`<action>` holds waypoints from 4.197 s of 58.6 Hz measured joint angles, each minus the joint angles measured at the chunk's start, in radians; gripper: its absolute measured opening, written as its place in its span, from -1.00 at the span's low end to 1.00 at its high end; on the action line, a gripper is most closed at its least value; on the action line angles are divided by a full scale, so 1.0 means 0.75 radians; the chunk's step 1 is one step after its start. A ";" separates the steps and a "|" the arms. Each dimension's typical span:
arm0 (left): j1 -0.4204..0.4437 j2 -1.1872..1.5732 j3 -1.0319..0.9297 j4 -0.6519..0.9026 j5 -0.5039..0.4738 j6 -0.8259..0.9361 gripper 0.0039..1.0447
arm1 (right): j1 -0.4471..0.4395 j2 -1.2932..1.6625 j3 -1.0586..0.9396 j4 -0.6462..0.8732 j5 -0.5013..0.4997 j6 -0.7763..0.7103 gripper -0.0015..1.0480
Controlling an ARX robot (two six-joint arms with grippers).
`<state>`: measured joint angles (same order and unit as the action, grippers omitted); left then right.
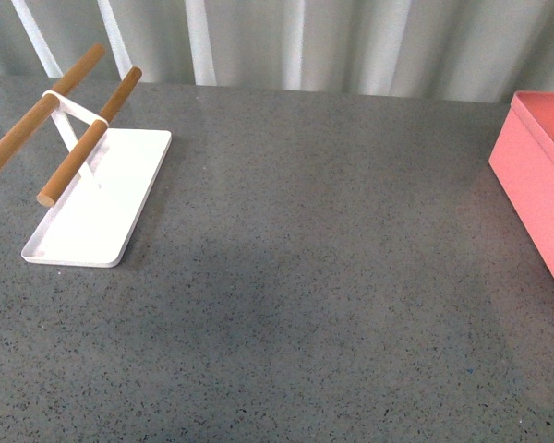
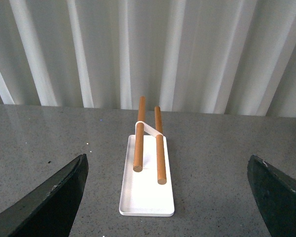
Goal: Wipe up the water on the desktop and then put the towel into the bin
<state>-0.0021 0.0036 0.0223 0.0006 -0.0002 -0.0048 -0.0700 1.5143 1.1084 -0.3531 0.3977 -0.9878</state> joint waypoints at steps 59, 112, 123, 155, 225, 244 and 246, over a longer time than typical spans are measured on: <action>0.000 -0.001 0.000 0.000 0.000 0.000 0.88 | -0.027 0.106 0.047 0.047 0.036 0.071 0.86; 0.000 -0.001 0.000 0.000 0.000 0.000 0.88 | 0.047 -0.455 -1.100 1.640 -0.543 1.294 -0.93; 0.000 -0.001 0.000 0.000 0.000 0.000 0.88 | 0.092 -0.653 -1.254 1.598 -0.536 1.295 -0.93; 0.000 -0.001 0.000 0.000 0.000 0.000 0.88 | 0.092 -1.120 -1.450 1.342 -0.532 1.301 -0.93; 0.000 0.000 0.000 0.000 -0.001 0.000 0.88 | 0.092 -2.007 -1.453 0.479 -0.531 1.305 -0.93; 0.000 -0.002 0.000 0.000 0.000 0.000 0.88 | 0.092 -2.013 -1.453 0.473 -0.531 1.304 -0.68; 0.000 -0.002 0.000 0.000 0.000 0.000 0.88 | 0.092 -2.013 -1.453 0.473 -0.531 1.304 -0.55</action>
<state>-0.0021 0.0025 0.0223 0.0006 -0.0002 -0.0048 -0.0010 0.0044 0.0189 0.0017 -0.0006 -0.0097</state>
